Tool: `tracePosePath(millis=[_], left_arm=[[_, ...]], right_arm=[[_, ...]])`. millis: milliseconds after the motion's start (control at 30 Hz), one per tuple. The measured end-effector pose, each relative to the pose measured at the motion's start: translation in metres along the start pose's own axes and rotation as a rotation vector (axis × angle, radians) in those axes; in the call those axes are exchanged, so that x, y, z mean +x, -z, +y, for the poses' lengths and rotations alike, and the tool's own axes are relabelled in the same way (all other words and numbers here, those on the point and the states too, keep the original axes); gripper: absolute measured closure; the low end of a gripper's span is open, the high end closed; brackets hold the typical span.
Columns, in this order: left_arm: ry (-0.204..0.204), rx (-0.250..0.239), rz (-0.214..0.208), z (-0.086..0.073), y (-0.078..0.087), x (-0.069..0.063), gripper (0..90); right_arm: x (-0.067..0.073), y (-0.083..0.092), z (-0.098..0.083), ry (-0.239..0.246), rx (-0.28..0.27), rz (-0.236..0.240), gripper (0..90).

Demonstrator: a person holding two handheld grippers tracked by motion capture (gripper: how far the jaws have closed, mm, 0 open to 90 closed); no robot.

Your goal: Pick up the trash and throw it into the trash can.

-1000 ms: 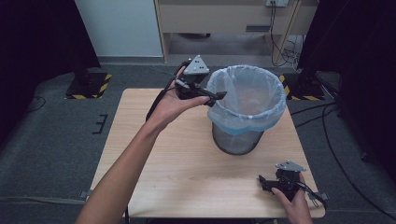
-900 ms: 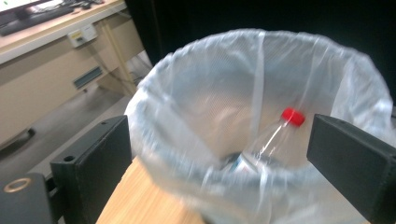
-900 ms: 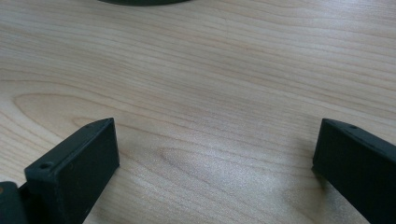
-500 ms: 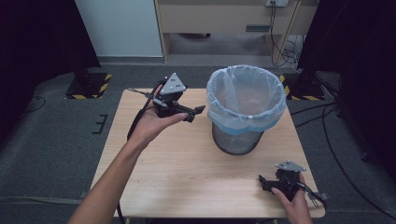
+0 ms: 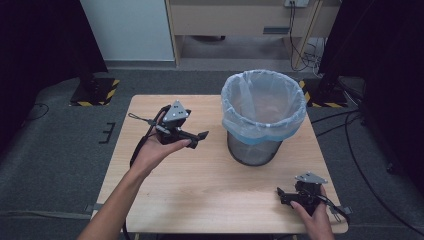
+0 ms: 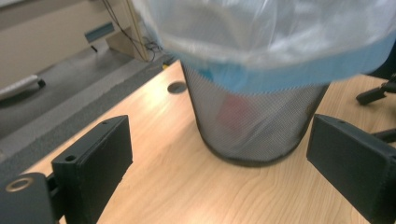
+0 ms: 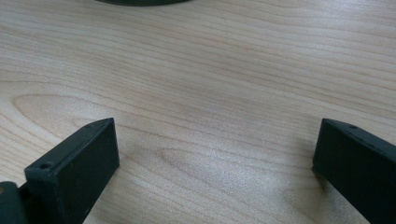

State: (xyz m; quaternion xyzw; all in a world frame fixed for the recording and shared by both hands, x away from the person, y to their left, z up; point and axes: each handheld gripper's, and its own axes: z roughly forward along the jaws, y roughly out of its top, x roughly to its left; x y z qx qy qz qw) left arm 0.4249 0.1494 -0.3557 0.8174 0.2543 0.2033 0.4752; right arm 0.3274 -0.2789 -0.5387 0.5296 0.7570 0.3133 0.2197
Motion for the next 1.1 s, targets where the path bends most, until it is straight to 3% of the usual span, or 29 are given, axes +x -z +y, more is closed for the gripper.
tracePosePath(millis=[267,500,567,767,1000,1100], left_arm=[[0.045,0.047,0.024,-0.042,-0.011,0.004,6.1],[0.079,0.136,0.047,-0.09,-0.024,0.006,6.0],[0.086,0.158,0.074,-0.104,-0.028,0.008,6.3],[0.152,0.211,0.107,-0.143,-0.034,0.015,6.3],[0.177,0.254,0.134,-0.168,-0.038,0.015,6.2],[0.201,0.249,0.145,-0.174,-0.038,0.017,6.0]], right_arm=[[0.0,0.0,0.0,0.0,0.0,-0.001,0.3],[0.0,0.0,0.0,-0.002,0.0,-0.001,0.3],[0.0,0.0,0.0,-0.005,0.001,-0.001,0.3],[0.0,0.0,0.0,-0.005,0.0,-0.003,0.3],[0.001,0.0,0.0,-0.005,0.0,-0.006,0.3],[0.001,0.0,0.0,-0.009,0.001,-0.006,0.3]])
